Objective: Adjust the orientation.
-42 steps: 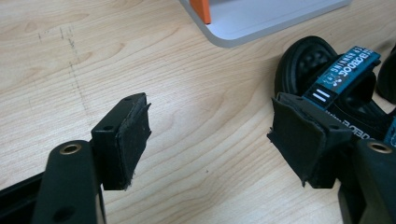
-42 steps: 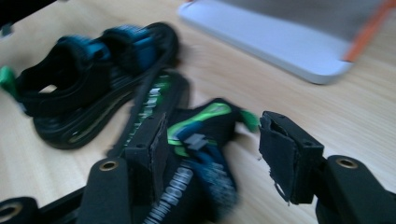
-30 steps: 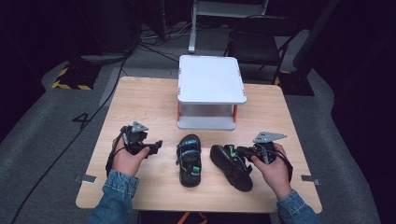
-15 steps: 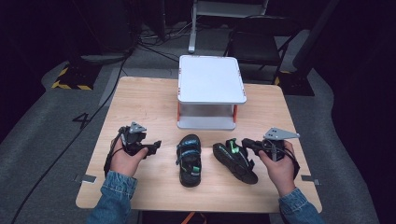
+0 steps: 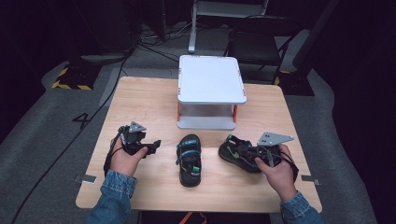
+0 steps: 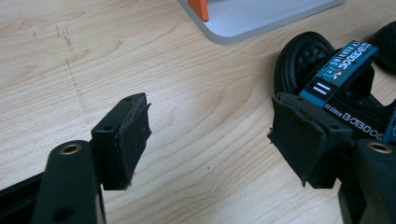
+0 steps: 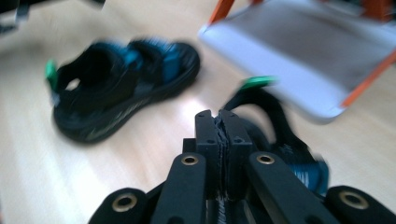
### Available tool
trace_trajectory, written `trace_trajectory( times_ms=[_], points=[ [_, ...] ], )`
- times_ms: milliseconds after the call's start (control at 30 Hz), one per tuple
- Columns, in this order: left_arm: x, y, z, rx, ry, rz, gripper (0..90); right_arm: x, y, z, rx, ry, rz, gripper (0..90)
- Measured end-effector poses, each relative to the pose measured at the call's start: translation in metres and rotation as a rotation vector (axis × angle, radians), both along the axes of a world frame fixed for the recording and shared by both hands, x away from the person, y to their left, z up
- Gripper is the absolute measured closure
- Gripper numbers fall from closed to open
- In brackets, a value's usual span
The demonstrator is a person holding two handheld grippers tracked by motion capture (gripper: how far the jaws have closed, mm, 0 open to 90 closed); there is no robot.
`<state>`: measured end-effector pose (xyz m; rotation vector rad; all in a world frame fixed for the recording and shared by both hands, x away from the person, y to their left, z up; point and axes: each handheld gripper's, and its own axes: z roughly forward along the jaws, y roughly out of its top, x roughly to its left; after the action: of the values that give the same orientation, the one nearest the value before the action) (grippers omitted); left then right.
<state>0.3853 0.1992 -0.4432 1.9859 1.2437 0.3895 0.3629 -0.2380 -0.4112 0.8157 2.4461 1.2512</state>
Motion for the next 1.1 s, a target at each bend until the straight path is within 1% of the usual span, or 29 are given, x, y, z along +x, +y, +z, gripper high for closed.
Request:
trace_trajectory(
  times_ms=[33, 67, 100, 133, 167, 233, 267, 300, 367, 400, 433, 467, 500, 533, 567, 600, 633, 700, 733, 767, 800, 833, 867, 900, 933, 967, 1000, 1033, 1100],
  points=[
    [0.000, 0.001, 0.000, 0.005, -0.001, -0.006, 28.4, 0.000, 0.003, -0.001, -0.024, 0.032, 0.014, 88.2],
    [-0.001, 0.001, -0.001, 0.003, 0.005, -0.004, 28.4, 0.001, 0.007, -0.004, -0.052, 0.096, 0.043, 88.0],
    [-0.001, 0.001, -0.001, 0.003, 0.006, -0.004, 28.4, 0.001, 0.010, -0.007, -0.046, 0.122, 0.061, 87.4],
    [-0.001, 0.002, -0.002, 0.005, 0.005, -0.003, 28.4, 0.002, 0.013, -0.009, -0.073, 0.130, 0.058, 87.1],
    [-0.001, 0.002, -0.002, 0.006, 0.008, -0.002, 28.4, 0.002, 0.016, -0.011, -0.096, 0.148, 0.069, 86.9],
    [-0.001, 0.003, -0.003, 0.005, 0.007, 0.000, 28.4, 0.003, 0.017, -0.012, -0.094, 0.157, 0.081, 85.8],
    [-0.001, 0.003, -0.003, 0.008, 0.009, 0.002, 28.4, 0.003, 0.016, -0.011, -0.096, 0.157, 0.075, 84.5],
    [-0.001, 0.004, -0.004, 0.007, 0.011, 0.003, 28.4, 0.005, 0.013, -0.008, -0.079, 0.161, 0.068, 82.7],
    [-0.002, 0.005, -0.004, 0.007, 0.014, 0.007, 28.4, 0.006, 0.007, -0.004, -0.025, 0.176, 0.068, 73.1],
    [-0.002, 0.005, -0.005, 0.004, 0.012, 0.010, 28.4, 0.007, 0.004, -0.001, 0.004, 0.163, 0.054, 66.8],
    [-0.003, 0.006, -0.005, 0.005, 0.014, 0.012, 28.4, 0.008, 0.001, 0.003, 0.021, 0.129, 0.028, 60.1],
    [-0.004, 0.007, -0.005, 0.011, 0.015, 0.013, 28.4, 0.010, -0.002, 0.006, 0.027, 0.073, -0.012, 53.0],
    [-0.004, 0.007, -0.005, 0.008, 0.012, 0.017, 28.4, 0.013, -0.004, 0.008, 0.038, 0.035, -0.043, 51.7],
    [-0.005, 0.008, -0.006, 0.010, 0.016, 0.020, 28.4, 0.014, -0.005, 0.009, 0.047, 0.027, -0.063, 51.8],
    [-0.007, 0.010, -0.007, 0.013, 0.019, 0.025, 28.4, 0.017, -0.006, 0.008, 0.066, 0.030, -0.077, 51.2],
    [-0.009, 0.011, -0.008, 0.013, 0.022, 0.027, 28.4, 0.021, -0.004, 0.005, 0.083, 0.041, -0.091, 51.0],
    [-0.011, 0.013, -0.009, 0.016, 0.027, 0.033, 28.4, 0.024, -0.002, 0.003, 0.085, 0.045, -0.095, 50.9],
    [-0.016, 0.016, -0.010, 0.019, 0.031, 0.045, 28.4, 0.030, 0.008, -0.005, 0.066, 0.056, -0.095, 50.8],
    [-0.018, 0.018, -0.009, 0.018, 0.030, 0.050, 28.4, 0.032, 0.013, -0.009, 0.044, 0.063, -0.102, 51.1],
    [-0.020, 0.020, -0.009, 0.017, 0.029, 0.053, 28.4, 0.035, 0.017, -0.013, 0.035, 0.068, -0.116, 51.3],
    [-0.022, 0.022, -0.009, 0.020, 0.028, 0.058, 28.4, 0.037, 0.019, -0.015, 0.030, 0.072, -0.127, 52.0],
    [-0.024, 0.024, -0.009, 0.021, 0.025, 0.067, 28.4, 0.040, 0.022, -0.018, 0.036, 0.083, -0.130, 53.7],
    [-0.026, 0.027, -0.009, 0.016, 0.027, 0.073, 28.4, 0.043, 0.024, -0.019, 0.044, 0.090, -0.138, 56.1],
    [-0.028, 0.029, -0.010, 0.017, 0.031, 0.077, 28.4, 0.045, 0.025, -0.020, 0.057, 0.093, -0.147, 61.2],
    [-0.029, 0.032, -0.011, 0.022, 0.030, 0.089, 28.5, 0.047, 0.025, -0.020, 0.052, 0.095, -0.148, 70.3],
    [-0.030, 0.033, -0.012, 0.018, 0.035, 0.091, 28.6, 0.047, 0.026, -0.019, 0.043, 0.083, -0.143, 73.1],
    [-0.031, 0.034, -0.013, 0.020, 0.040, 0.094, 28.6, 0.047, 0.026, -0.018, 0.037, 0.074, -0.141, 73.9],
    [-0.031, 0.035, -0.013, 0.025, 0.042, 0.095, 28.7, 0.046, 0.028, -0.016, 0.020, 0.060, -0.121, 78.3],
    [-0.031, 0.036, -0.014, 0.024, 0.041, 0.092, 28.7, 0.044, 0.031, -0.013, 0.025, 0.063, -0.092, 80.8]
  ],
)
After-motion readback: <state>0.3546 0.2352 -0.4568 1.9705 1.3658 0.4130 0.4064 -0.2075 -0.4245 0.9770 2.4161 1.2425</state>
